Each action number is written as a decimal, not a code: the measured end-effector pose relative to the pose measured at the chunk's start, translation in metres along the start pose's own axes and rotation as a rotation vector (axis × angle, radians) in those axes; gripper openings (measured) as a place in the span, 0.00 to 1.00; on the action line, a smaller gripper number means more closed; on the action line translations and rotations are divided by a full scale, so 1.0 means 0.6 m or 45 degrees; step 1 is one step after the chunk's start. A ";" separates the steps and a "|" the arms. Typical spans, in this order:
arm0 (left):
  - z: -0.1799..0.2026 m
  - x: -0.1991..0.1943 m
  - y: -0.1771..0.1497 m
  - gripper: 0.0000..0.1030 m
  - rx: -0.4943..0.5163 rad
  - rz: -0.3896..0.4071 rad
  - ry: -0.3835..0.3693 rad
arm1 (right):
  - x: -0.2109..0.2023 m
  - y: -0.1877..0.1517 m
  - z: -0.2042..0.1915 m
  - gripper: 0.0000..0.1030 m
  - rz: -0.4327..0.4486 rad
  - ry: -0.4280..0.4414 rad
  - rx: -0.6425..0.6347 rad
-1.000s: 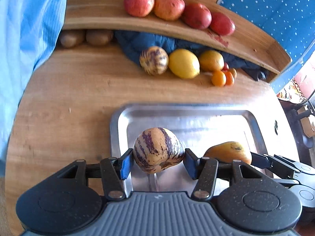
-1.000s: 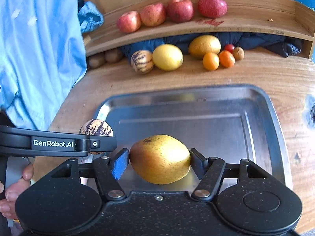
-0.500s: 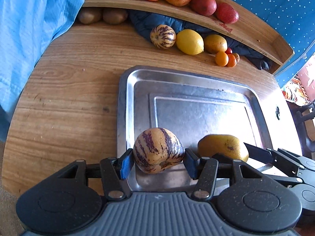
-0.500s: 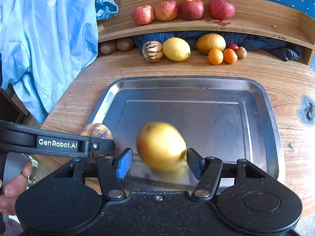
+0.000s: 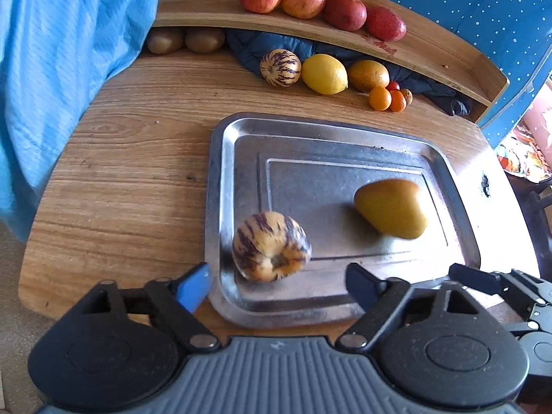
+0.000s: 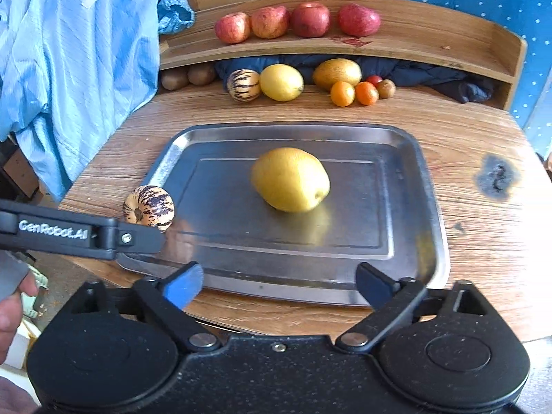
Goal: Organize fruits
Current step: 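Carry both fruits onto the steel tray and open both tools to release them, then withdraw both tools from the tray and reach back toward the fruit row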
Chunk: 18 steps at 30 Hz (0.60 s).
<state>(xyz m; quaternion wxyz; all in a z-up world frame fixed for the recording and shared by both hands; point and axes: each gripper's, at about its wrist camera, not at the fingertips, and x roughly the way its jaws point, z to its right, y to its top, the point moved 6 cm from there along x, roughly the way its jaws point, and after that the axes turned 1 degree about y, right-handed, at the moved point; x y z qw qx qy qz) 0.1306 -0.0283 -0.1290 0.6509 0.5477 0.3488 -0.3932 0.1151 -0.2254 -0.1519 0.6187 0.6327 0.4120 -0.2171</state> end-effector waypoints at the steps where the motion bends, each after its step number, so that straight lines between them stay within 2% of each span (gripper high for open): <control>1: 0.001 -0.002 -0.003 0.95 -0.004 -0.001 0.008 | -0.001 0.000 0.004 0.99 -0.004 -0.015 0.004; 2: 0.002 -0.005 -0.006 0.98 -0.008 -0.004 0.016 | -0.001 0.000 0.007 0.99 -0.010 -0.031 0.007; 9: 0.006 -0.018 -0.014 0.99 -0.033 -0.024 0.057 | -0.003 0.009 0.036 0.99 0.000 -0.090 0.051; 18: 0.022 -0.017 0.026 0.99 0.015 -0.003 0.073 | 0.017 0.064 0.067 0.99 0.092 -0.118 0.109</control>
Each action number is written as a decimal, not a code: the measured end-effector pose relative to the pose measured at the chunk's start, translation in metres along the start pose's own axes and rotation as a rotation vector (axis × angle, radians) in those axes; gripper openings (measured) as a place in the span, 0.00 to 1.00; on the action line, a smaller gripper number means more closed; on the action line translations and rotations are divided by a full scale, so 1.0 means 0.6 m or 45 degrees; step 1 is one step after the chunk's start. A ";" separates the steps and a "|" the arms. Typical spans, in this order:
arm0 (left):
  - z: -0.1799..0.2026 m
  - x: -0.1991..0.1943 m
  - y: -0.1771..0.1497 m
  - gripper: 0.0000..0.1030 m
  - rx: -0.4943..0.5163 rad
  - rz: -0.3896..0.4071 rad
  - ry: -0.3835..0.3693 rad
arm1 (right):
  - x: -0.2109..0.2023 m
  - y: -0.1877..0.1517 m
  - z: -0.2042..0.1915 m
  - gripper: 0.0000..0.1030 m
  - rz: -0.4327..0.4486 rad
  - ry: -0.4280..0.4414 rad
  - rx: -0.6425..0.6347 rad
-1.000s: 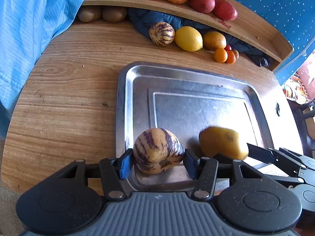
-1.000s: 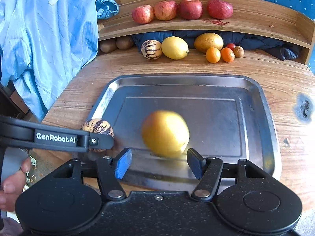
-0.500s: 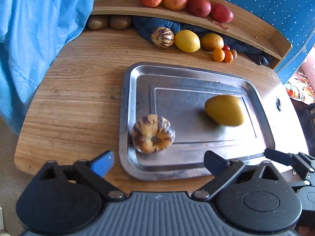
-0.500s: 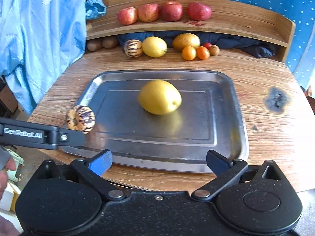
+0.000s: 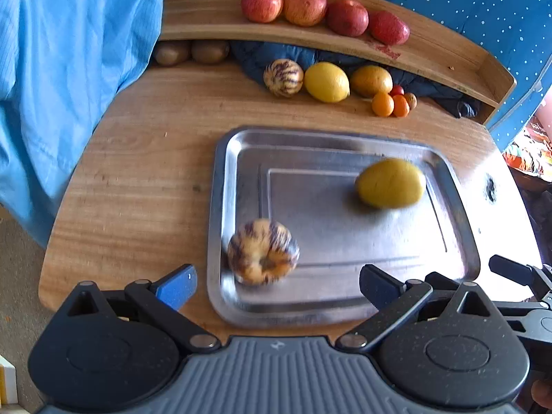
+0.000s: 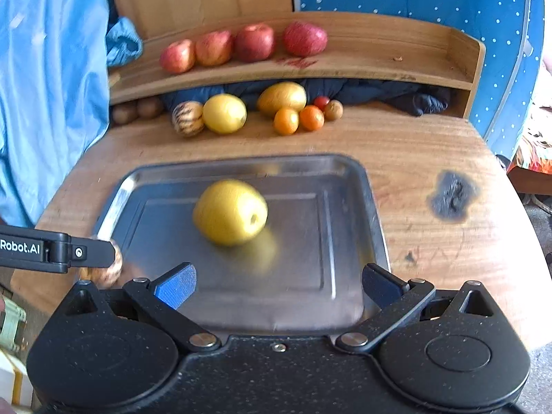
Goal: Organize fruits
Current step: 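Withdraw both tools from the tray and reach back toward the fruit row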
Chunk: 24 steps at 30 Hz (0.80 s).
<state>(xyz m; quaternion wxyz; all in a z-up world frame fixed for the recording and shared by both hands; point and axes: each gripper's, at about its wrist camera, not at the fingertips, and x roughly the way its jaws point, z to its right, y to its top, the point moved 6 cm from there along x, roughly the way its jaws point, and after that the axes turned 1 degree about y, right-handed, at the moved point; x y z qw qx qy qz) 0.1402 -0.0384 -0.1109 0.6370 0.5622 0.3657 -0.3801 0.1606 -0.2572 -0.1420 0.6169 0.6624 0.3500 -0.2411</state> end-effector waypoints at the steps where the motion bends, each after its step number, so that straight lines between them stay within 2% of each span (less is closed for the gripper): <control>1: 0.001 0.003 0.008 0.99 0.003 0.003 0.001 | 0.004 0.009 0.002 0.99 0.010 -0.003 0.007; 7: 0.006 0.034 0.060 0.99 0.009 0.007 0.007 | 0.035 0.065 0.006 0.99 0.089 0.003 0.056; 12: -0.002 0.062 0.116 0.99 0.012 0.015 0.013 | 0.067 0.105 -0.012 0.99 0.127 0.003 0.029; 17: -0.016 0.096 0.174 0.99 0.008 0.017 0.008 | 0.101 0.147 -0.047 0.99 0.139 0.003 -0.099; 21: -0.032 0.121 0.217 0.99 -0.031 0.051 -0.051 | 0.128 0.176 -0.071 0.99 0.141 0.002 -0.197; 24: -0.037 0.145 0.247 0.99 -0.006 0.047 -0.055 | 0.149 0.190 -0.081 0.99 0.127 -0.010 -0.256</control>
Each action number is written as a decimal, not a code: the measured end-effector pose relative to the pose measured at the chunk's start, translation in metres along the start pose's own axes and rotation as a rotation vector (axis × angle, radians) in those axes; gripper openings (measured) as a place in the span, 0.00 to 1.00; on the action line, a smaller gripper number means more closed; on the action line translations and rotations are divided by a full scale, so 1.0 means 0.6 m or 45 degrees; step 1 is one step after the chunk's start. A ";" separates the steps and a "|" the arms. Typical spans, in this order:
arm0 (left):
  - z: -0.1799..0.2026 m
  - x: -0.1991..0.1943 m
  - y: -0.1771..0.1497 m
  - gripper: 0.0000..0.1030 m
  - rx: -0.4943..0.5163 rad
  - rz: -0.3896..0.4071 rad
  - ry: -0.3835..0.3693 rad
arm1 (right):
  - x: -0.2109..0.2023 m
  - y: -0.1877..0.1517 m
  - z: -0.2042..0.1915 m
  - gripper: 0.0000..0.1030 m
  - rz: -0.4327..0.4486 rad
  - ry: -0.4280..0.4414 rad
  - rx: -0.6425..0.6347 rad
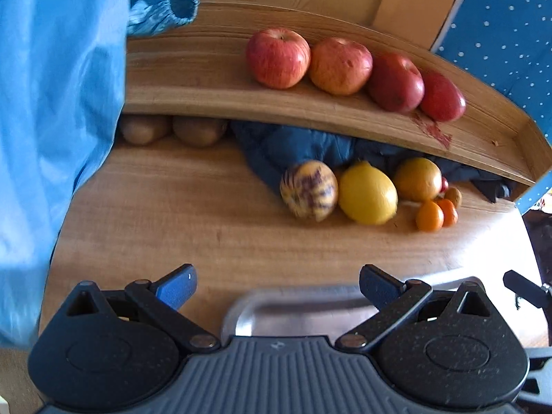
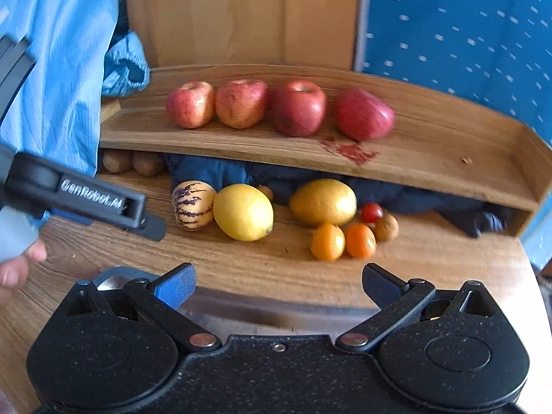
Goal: Organize fruits
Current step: 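Withdraw both tools from the tray and reach back toward the fruit row, then grasp a second striped pepino melon with the left tool while the right tool grasps a yellow lemon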
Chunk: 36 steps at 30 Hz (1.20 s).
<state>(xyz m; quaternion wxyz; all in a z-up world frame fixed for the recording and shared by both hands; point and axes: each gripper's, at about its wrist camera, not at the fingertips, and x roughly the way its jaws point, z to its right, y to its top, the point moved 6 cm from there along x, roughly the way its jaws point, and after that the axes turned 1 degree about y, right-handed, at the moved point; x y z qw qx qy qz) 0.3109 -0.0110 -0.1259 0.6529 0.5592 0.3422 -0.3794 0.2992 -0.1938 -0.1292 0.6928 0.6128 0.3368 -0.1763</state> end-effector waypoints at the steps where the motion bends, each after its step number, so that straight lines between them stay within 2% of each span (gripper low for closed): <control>1: -0.002 0.007 0.008 0.99 0.011 -0.004 0.000 | 0.008 0.005 -0.002 0.99 -0.004 -0.001 -0.021; 10: -0.004 0.063 0.066 0.99 0.067 -0.039 -0.079 | 0.079 0.035 -0.027 0.96 -0.052 0.010 -0.205; 15: -0.002 0.086 0.080 0.99 0.064 -0.071 -0.136 | 0.115 0.045 -0.039 0.95 -0.109 0.009 -0.246; 22: -0.001 0.110 0.089 0.99 0.077 -0.110 -0.201 | 0.144 0.047 -0.054 0.83 -0.143 -0.007 -0.330; 30: -0.003 0.122 0.092 0.87 0.078 -0.117 -0.251 | 0.165 0.054 -0.075 0.73 -0.138 0.000 -0.414; 36: -0.013 0.126 0.091 0.83 0.059 -0.126 -0.271 | 0.182 0.058 -0.085 0.63 -0.156 0.003 -0.451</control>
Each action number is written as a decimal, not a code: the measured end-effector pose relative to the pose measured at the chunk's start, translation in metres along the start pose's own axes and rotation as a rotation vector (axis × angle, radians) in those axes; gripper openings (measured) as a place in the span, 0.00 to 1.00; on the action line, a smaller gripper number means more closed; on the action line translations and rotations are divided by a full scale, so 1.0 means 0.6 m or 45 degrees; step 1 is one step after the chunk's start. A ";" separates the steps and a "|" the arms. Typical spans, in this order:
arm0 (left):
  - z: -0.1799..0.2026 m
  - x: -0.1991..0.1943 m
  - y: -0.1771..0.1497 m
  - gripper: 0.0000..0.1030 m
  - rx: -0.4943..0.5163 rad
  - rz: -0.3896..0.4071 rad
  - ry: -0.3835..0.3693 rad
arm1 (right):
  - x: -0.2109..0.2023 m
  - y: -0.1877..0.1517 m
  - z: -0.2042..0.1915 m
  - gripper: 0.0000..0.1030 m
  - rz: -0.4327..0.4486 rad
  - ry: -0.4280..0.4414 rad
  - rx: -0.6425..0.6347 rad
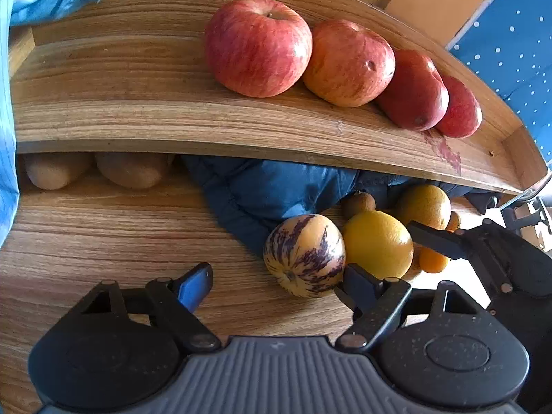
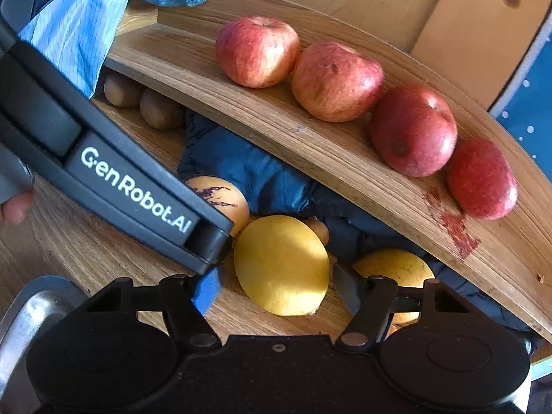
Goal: Organize fruits
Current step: 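Grasp a second striped pepino melon with the left tool while the right tool grasps a yellow lemon, then carry both fruits onto the steel tray and open both tools beside the first fruits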
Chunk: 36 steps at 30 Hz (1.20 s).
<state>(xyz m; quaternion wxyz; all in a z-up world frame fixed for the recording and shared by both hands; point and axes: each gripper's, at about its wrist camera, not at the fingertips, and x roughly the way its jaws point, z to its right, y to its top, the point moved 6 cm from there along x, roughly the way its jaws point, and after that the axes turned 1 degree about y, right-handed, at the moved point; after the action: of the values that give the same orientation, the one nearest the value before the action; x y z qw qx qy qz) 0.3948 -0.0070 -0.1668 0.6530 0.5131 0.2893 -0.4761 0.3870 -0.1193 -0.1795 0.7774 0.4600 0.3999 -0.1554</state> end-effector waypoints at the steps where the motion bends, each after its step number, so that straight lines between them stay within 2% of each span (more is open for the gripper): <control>1: 0.001 0.000 0.001 0.82 0.003 0.001 -0.005 | 0.002 0.001 0.000 0.63 -0.001 -0.005 -0.005; 5: 0.001 -0.001 0.003 0.75 0.006 -0.002 -0.031 | 0.005 0.003 0.005 0.57 0.002 -0.019 0.001; 10: 0.002 0.000 0.007 0.68 -0.003 -0.004 -0.065 | 0.006 0.001 0.009 0.57 0.009 -0.015 0.023; 15: 0.010 0.003 0.009 0.56 -0.001 -0.009 -0.114 | 0.001 -0.006 0.017 0.57 0.010 -0.012 0.057; 24: 0.016 0.008 0.012 0.56 0.021 -0.019 -0.113 | -0.012 -0.029 0.023 0.57 0.005 -0.010 0.121; 30: 0.030 0.016 0.014 0.55 0.073 -0.014 -0.078 | -0.025 -0.042 0.026 0.57 0.011 0.003 0.172; 36: 0.038 0.005 -0.001 0.54 0.130 0.003 -0.033 | -0.056 -0.053 0.028 0.56 0.063 0.014 0.218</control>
<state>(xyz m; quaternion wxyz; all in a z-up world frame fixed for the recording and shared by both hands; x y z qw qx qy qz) 0.3932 -0.0297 -0.1628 0.6302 0.5398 0.2555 -0.4961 0.3543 -0.1543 -0.1685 0.7366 0.5355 0.3778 -0.1672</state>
